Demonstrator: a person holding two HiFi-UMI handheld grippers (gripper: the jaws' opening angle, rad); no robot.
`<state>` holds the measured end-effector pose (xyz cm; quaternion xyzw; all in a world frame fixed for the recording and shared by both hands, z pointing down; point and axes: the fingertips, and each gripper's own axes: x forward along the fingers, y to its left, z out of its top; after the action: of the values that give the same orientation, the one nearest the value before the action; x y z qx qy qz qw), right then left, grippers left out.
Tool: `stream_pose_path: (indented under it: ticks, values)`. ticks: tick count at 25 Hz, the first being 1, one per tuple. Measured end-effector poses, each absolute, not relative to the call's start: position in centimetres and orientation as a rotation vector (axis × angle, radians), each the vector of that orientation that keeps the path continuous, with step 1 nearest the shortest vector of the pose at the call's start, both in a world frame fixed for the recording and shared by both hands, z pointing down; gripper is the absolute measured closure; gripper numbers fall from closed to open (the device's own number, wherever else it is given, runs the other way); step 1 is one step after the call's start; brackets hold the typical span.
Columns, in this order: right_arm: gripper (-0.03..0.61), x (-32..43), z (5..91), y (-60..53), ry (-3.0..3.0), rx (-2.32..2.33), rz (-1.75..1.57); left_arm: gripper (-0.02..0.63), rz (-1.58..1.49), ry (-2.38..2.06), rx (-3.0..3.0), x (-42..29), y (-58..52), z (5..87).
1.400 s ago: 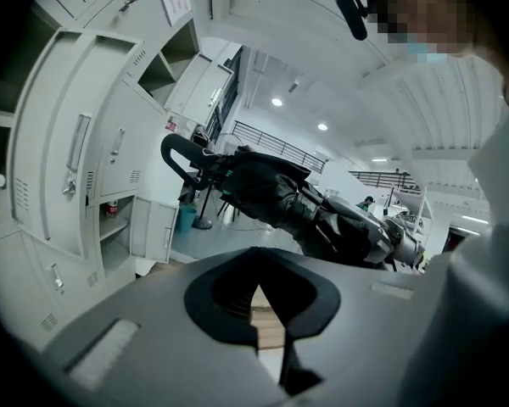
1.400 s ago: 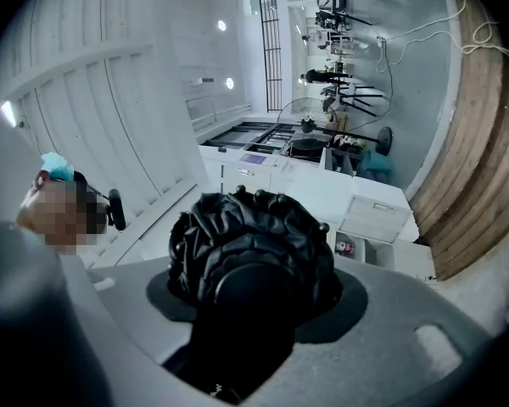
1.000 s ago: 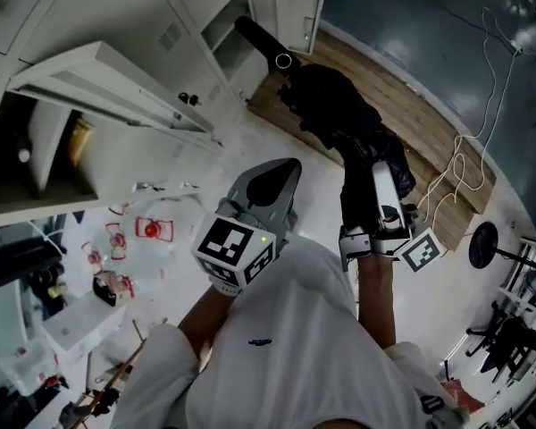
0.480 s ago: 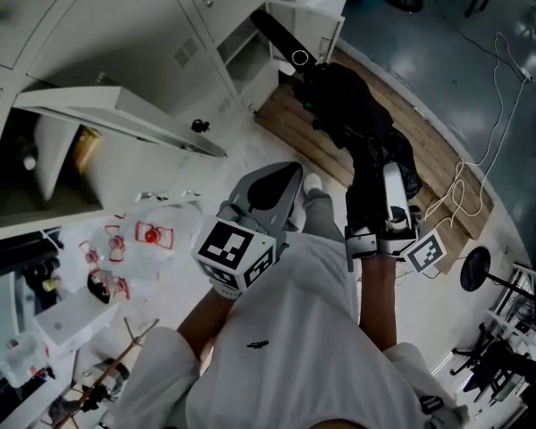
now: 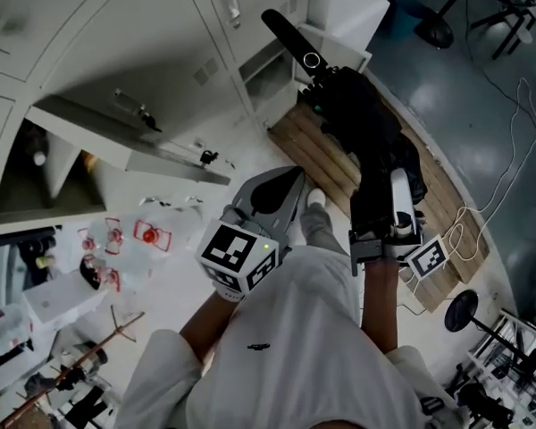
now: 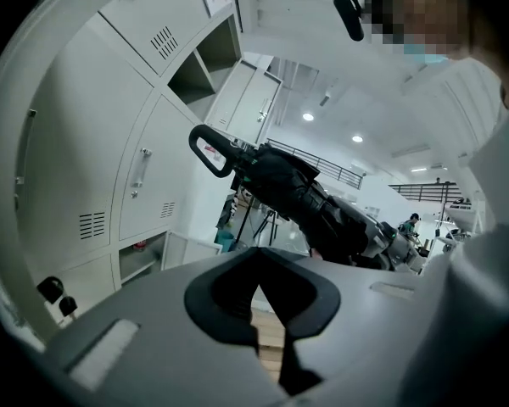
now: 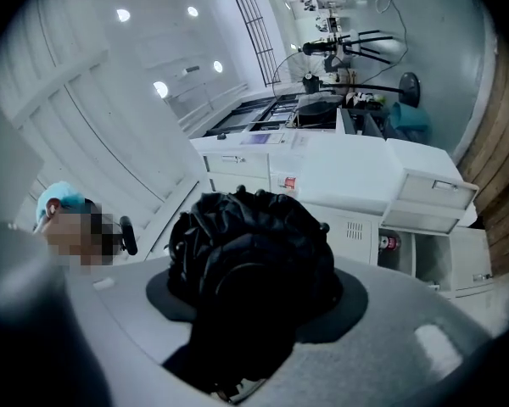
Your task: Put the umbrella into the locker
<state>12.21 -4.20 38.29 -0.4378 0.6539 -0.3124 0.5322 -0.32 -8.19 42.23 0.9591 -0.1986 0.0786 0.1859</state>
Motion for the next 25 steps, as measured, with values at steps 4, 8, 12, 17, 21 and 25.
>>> stream_pose_path:
  ticks: [4,8,12,17,21,25]
  values:
    - [0.314,14.4,37.5,-7.0,1.603,-1.023,-0.761,0.595,0.204,-0.632,2.696,1.5,-10.6,41.6]
    - [0.314,16.4,36.7,-9.2,1.639,-0.997,-0.767,0.595,0.182,-0.685,2.699,3.4,-12.6,41.0]
    - [0.314,17.8,35.6,-11.4,1.669,-0.956,-0.771,0.595,0.161,-0.747,2.714,4.9,-14.6,39.9]
    - [0.314,19.5,33.6,-13.6,1.707,-0.921,-0.744,0.595,0.161,-0.849,2.737,6.7,-16.6,38.4]
    - [0.314,20.7,31.8,-15.1,1.728,-0.882,-0.730,0.595,0.158,-0.913,2.745,8.1,-17.5,37.5]
    - [0.314,21.5,29.5,-17.2,1.779,-0.839,-0.716,0.595,0.129,-0.944,2.745,9.6,-19.2,36.5]
